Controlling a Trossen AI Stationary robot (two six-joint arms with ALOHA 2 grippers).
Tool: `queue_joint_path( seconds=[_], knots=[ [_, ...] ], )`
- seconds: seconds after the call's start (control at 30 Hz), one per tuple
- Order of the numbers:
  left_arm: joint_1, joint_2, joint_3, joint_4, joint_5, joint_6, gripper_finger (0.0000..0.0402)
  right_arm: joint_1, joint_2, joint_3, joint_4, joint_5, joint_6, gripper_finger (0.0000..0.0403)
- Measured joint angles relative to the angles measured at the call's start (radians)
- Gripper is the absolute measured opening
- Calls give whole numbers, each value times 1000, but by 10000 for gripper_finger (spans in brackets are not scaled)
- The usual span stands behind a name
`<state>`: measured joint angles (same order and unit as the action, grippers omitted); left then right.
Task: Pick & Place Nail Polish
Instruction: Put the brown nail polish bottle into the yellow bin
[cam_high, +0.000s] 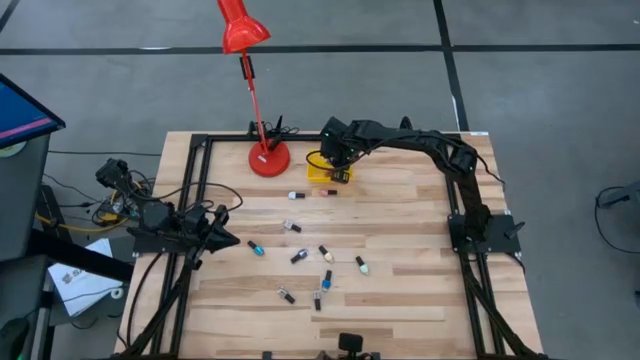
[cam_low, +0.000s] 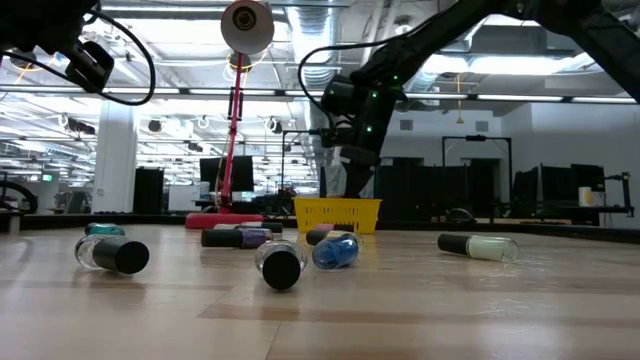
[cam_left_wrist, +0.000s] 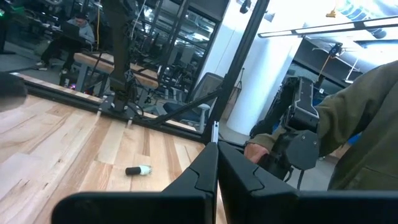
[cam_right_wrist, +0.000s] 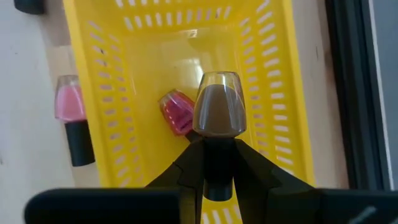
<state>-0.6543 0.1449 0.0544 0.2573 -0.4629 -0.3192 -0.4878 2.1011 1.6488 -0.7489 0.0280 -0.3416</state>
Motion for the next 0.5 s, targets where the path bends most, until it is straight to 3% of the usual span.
queue_joint_path(
  seconds=[0.5],
  knots=[
    [0,0,0,7,0,0,2,-24,63,-1,-32,2,-6,52]
  ],
)
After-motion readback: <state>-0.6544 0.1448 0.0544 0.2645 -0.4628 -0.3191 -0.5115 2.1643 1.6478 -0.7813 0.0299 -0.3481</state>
